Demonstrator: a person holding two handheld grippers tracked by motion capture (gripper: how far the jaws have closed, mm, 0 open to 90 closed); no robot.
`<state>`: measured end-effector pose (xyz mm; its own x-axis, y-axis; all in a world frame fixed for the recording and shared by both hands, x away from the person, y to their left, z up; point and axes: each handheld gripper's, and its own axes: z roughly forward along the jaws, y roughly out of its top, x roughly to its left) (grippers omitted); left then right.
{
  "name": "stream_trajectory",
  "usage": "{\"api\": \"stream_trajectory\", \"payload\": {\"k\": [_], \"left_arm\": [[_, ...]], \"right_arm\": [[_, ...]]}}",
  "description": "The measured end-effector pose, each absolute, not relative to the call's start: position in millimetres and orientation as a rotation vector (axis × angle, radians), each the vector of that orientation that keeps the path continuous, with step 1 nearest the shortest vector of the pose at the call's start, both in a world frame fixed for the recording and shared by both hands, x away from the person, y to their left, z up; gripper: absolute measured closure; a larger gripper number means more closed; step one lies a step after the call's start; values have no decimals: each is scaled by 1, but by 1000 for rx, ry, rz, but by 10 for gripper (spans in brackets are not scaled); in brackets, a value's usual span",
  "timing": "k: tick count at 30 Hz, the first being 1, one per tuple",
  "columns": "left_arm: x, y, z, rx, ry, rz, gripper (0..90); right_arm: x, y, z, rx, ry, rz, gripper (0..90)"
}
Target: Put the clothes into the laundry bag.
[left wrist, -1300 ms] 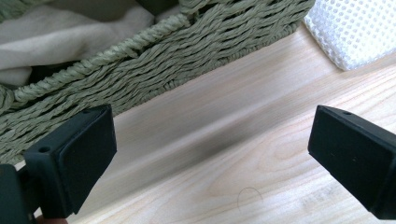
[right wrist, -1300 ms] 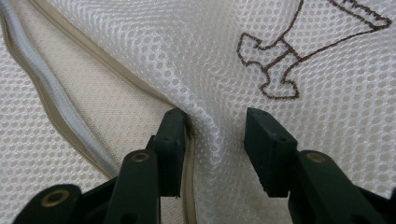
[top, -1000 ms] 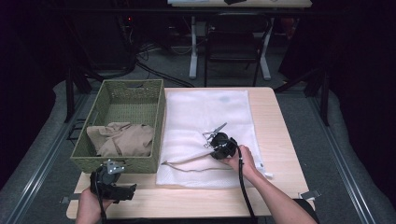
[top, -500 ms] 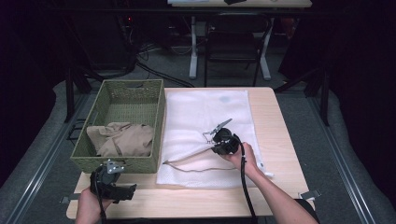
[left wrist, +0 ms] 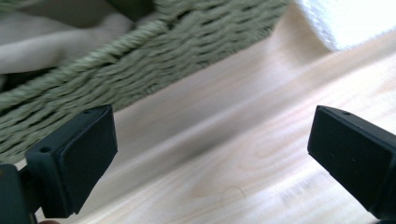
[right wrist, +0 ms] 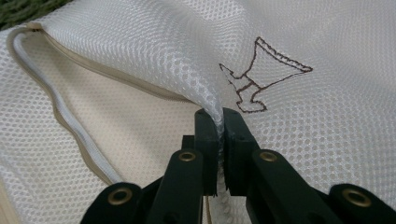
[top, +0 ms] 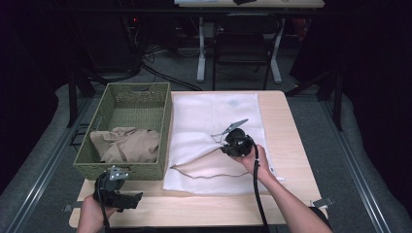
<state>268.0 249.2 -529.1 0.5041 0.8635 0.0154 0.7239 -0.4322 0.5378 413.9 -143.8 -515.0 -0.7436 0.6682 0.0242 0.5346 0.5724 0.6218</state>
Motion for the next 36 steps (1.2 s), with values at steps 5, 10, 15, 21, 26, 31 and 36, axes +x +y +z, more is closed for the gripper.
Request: {"api": "stream_trajectory", "payload": {"k": [5,10,15,21,26,31,36], "left_arm": [[262,245,-519,2285,1216,431,30],[258,245,-515,2297,1141,440,6],[262,247,-512,2314,1092,382,6],[261,251,-496,2313,1081,383,11],[264,249,-475,2323,1039,387,26],[275,246,-450,2354,976,388,8],[295,246,-431,2361,923,361,1]], "right_arm": [[413,-144,-511,996,2586,930,863],[413,-145,-510,988,2589,940,863],[413,-144,-511,981,2599,936,864],[413,-143,-512,974,2607,938,864],[412,-142,-512,970,2611,935,864],[412,-142,-512,950,2612,928,863],[412,-142,-513,961,2615,926,863]]}}
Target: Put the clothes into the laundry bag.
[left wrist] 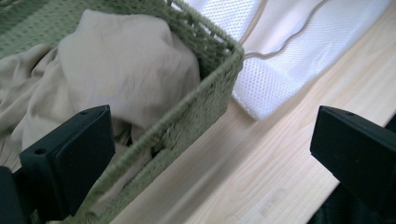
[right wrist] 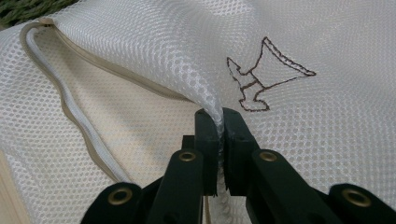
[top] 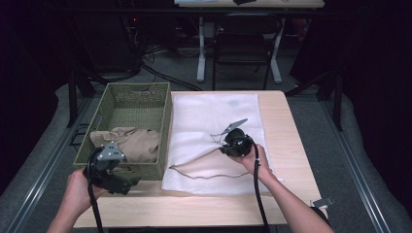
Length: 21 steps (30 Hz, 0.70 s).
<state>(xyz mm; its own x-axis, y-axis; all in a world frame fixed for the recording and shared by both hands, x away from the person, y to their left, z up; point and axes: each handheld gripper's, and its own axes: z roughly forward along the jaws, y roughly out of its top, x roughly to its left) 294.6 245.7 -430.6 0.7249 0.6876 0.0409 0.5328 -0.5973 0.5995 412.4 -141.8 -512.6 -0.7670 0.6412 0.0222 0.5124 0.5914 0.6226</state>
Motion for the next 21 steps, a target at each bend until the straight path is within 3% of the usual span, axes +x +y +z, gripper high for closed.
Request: {"api": "stream_trajectory", "payload": {"k": [21], "left_arm": [[369,241,-394,2498,889,390,0]], "right_arm": [[411,-140,-511,960,2605,922,864]]}}
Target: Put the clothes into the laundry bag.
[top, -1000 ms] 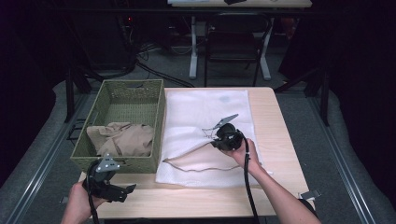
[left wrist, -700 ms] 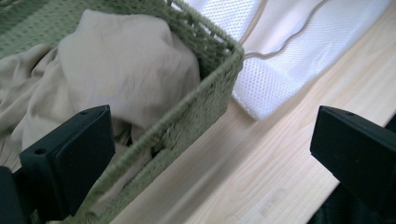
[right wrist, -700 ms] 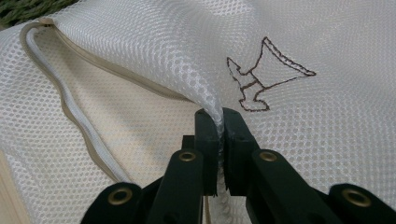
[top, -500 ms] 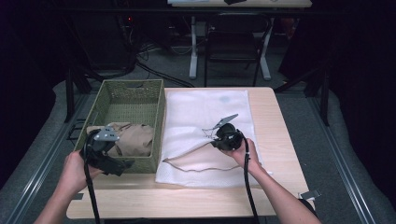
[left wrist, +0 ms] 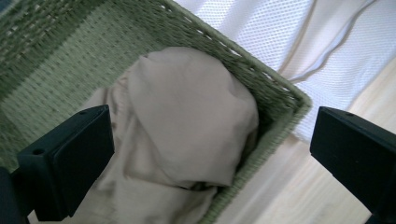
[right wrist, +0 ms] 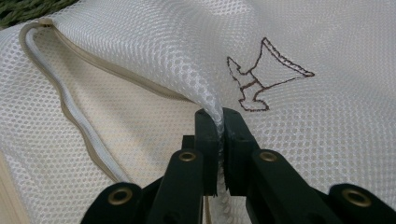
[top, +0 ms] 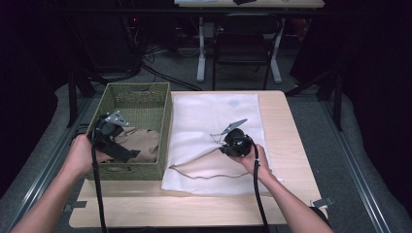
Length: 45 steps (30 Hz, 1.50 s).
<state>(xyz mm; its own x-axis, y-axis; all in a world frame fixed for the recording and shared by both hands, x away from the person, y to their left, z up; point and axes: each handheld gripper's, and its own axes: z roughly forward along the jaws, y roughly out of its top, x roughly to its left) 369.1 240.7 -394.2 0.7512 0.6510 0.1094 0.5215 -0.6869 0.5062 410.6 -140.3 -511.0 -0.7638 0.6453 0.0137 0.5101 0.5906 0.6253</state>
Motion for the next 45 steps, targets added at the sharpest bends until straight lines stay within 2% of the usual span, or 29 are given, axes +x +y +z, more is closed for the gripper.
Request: {"api": "stream_trajectory", "payload": {"k": [17,22,33,38,45], "left_arm": [[415,227,-424,2753,808,369,0],[427,234,-434,2771,817,371,0],[450,251,-455,2770,898,257,0],[456,256,-464,2781,914,244,0],[460,256,-481,2775,952,134,0]], "right_arm": [[411,-140,-513,955,2615,916,863],[411,-140,-514,959,2617,912,862],[412,-140,-514,956,2620,909,863],[411,-140,-514,956,2619,911,863],[411,-140,-514,958,2619,909,862]]}}
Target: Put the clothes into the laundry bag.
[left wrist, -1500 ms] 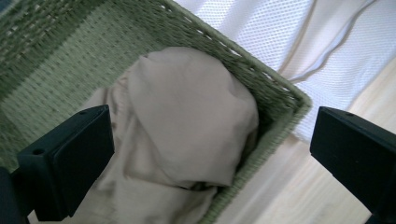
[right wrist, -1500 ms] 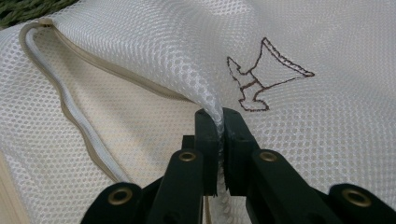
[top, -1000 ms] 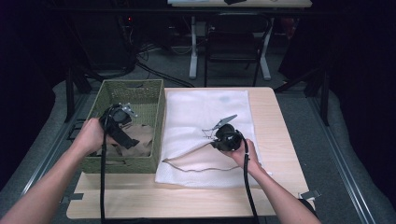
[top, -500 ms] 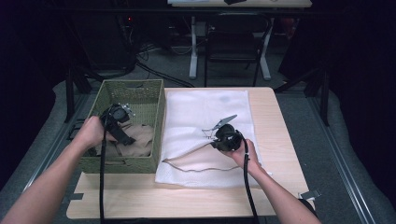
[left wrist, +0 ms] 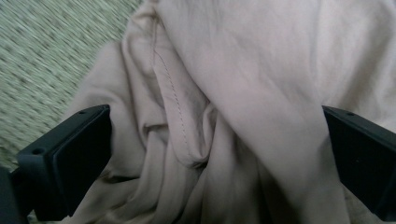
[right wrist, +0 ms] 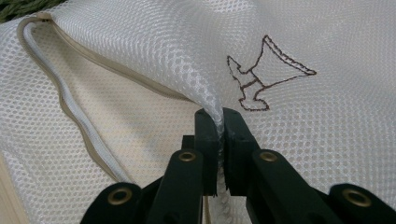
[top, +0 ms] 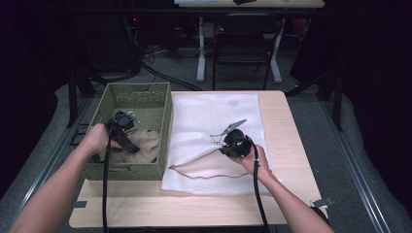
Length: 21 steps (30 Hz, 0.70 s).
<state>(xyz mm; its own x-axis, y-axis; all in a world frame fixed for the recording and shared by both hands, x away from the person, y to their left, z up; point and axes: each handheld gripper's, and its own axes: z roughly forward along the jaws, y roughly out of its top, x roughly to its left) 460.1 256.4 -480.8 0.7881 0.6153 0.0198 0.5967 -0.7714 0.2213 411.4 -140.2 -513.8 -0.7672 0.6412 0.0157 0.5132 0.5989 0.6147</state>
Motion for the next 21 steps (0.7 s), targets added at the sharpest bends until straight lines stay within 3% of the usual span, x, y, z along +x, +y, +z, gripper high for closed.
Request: {"api": "stream_trajectory", "payload": {"k": [13,21], "left_arm": [[462,249,-498,2842,970,22,3],[457,251,-500,2825,953,12,265]], "right_arm": [[411,-140,-514,957,2619,908,861],[411,-140,-514,961,2618,906,861]]}}
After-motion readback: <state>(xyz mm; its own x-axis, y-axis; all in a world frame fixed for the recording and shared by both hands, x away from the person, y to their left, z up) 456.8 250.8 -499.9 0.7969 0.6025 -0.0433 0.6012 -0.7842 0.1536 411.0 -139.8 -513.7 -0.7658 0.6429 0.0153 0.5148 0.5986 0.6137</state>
